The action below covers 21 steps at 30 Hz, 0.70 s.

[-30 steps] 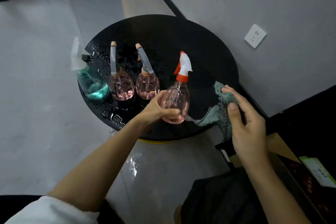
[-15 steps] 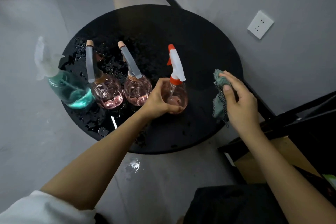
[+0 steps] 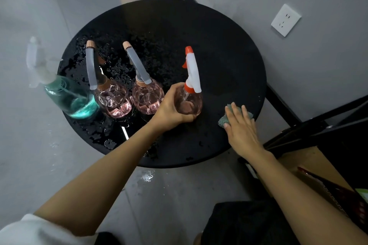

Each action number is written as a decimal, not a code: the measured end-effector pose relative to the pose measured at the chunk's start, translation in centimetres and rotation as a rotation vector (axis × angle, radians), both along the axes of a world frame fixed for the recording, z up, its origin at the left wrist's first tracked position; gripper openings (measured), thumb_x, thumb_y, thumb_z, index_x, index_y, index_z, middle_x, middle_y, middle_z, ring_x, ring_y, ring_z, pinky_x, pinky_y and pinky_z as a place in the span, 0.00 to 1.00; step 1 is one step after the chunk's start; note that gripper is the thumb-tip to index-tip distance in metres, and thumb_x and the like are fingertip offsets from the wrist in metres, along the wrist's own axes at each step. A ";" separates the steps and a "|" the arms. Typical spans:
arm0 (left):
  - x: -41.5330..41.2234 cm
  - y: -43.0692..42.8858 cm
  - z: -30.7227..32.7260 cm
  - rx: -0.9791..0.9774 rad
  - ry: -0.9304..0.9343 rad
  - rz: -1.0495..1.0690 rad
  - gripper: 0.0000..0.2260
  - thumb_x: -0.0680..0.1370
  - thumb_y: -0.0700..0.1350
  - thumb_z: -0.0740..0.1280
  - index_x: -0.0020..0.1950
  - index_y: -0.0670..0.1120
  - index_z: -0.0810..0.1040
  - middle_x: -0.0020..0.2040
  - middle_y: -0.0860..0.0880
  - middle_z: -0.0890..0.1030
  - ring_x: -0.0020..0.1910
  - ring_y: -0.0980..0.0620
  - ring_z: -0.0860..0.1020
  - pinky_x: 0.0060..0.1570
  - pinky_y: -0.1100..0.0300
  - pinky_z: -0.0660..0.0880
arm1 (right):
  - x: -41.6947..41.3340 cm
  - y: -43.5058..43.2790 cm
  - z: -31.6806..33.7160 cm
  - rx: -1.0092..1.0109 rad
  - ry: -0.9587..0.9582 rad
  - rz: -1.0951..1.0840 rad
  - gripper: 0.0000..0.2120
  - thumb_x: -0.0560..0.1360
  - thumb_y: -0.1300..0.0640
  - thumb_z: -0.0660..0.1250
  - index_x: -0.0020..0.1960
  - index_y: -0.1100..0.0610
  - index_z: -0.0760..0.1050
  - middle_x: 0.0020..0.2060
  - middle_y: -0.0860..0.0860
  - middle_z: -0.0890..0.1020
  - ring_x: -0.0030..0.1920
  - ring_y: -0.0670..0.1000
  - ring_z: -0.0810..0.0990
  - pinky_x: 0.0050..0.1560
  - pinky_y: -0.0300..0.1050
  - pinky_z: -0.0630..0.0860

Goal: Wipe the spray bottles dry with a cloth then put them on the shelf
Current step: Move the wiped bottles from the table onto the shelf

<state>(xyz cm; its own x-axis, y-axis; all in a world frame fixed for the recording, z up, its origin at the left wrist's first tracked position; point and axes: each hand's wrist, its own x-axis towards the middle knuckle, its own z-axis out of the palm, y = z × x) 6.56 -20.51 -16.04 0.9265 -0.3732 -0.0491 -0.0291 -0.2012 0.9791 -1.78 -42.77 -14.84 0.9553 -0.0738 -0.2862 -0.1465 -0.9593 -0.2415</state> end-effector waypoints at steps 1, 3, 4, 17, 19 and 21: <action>-0.1 0.0 0.0 0.000 -0.003 -0.004 0.40 0.62 0.40 0.79 0.70 0.49 0.64 0.64 0.47 0.75 0.64 0.52 0.75 0.66 0.54 0.72 | 0.0 0.0 0.0 -0.019 0.014 0.010 0.27 0.83 0.51 0.50 0.79 0.53 0.43 0.78 0.49 0.42 0.77 0.54 0.38 0.76 0.59 0.45; -0.2 0.0 0.2 0.000 -0.002 -0.007 0.40 0.63 0.40 0.79 0.70 0.50 0.63 0.64 0.48 0.75 0.64 0.53 0.75 0.64 0.57 0.72 | 0.0 0.1 0.0 -0.034 0.041 0.018 0.29 0.83 0.49 0.50 0.78 0.53 0.40 0.78 0.49 0.40 0.77 0.54 0.36 0.75 0.59 0.43; -0.2 0.0 0.2 -0.003 -0.001 -0.006 0.40 0.63 0.40 0.79 0.70 0.50 0.63 0.64 0.48 0.75 0.63 0.54 0.75 0.64 0.58 0.72 | 0.0 0.1 0.0 -0.030 0.049 0.014 0.30 0.83 0.48 0.50 0.78 0.53 0.40 0.78 0.49 0.40 0.77 0.54 0.36 0.75 0.59 0.42; -0.3 0.0 0.3 0.038 0.031 -0.012 0.41 0.63 0.41 0.78 0.71 0.49 0.61 0.64 0.47 0.74 0.64 0.54 0.74 0.66 0.55 0.72 | -0.1 -0.1 0.2 -0.003 0.010 0.042 0.30 0.82 0.45 0.49 0.78 0.52 0.41 0.78 0.48 0.40 0.77 0.51 0.36 0.74 0.60 0.39; -0.4 -0.1 0.4 0.021 0.040 -0.009 0.41 0.63 0.40 0.78 0.71 0.47 0.61 0.64 0.47 0.74 0.64 0.54 0.75 0.65 0.56 0.72 | 0.0 0.2 0.9 0.049 -0.082 0.028 0.28 0.82 0.48 0.53 0.78 0.53 0.49 0.78 0.49 0.46 0.78 0.51 0.41 0.74 0.60 0.42; -0.4 0.0 0.5 0.017 0.038 -0.024 0.41 0.63 0.40 0.78 0.71 0.47 0.61 0.64 0.47 0.74 0.64 0.54 0.75 0.65 0.57 0.72 | 0.0 0.9 2.2 0.223 -0.251 -0.029 0.23 0.82 0.53 0.57 0.75 0.56 0.60 0.77 0.52 0.56 0.77 0.52 0.50 0.76 0.54 0.49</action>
